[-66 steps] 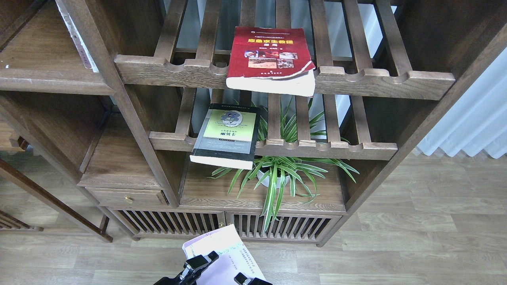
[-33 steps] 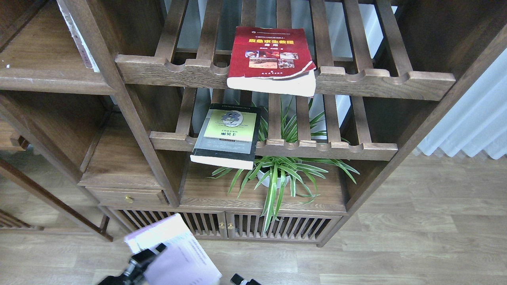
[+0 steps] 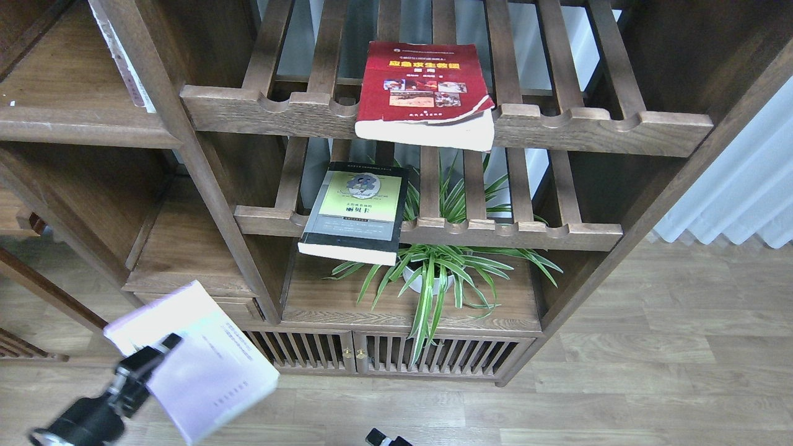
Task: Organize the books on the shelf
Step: 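Carry the white book with the left gripper to the side shelf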
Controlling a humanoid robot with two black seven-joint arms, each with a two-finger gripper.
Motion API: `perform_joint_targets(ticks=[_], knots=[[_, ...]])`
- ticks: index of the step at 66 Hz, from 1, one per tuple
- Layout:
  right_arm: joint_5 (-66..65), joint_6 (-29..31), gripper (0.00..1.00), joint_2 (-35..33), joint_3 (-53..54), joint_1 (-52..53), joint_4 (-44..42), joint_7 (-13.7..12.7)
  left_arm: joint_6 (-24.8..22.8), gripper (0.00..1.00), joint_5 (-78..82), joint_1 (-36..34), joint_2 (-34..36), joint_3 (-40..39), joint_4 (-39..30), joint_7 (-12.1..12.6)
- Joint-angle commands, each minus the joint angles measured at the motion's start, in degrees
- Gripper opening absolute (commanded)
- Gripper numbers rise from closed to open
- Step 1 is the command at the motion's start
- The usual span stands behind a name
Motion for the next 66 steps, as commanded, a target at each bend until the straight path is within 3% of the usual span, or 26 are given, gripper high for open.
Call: perform_joint_targets(ticks=[1,17,39,52,66], knots=[[0.0,0.0,0.9,0.0,0.0,0.0,-0.6,-0.1,0.0,0.06,0.0,3.4,4.0,-11.0,-5.2,0.7],[0.0,0.0,0.9,0.0,-0.1,-0.1,-0.9,0.0,0.0,0.05,0.1,5.7,8.8,-21.7,-7.3,1.2],[0.0,0.0,0.91,0.0,-0.1,-0.2,-1.4,0.1,0.0,0.06,5.7,4.7,9.9,-36.6,-5.1,10.5],[0.0,0.0,0.91,0.0,-0.1,-0.6,-1.4,0.1,0.0,0.06,22.4,-7.8,9.2,-42.7,-1.3,10.6],[0.0,0.0,0.91,0.0,-0.4,-0.9,-1.4,0.1,0.0,0.06,32.6,-22.6,8.9,-38.8,0.2,10.7]])
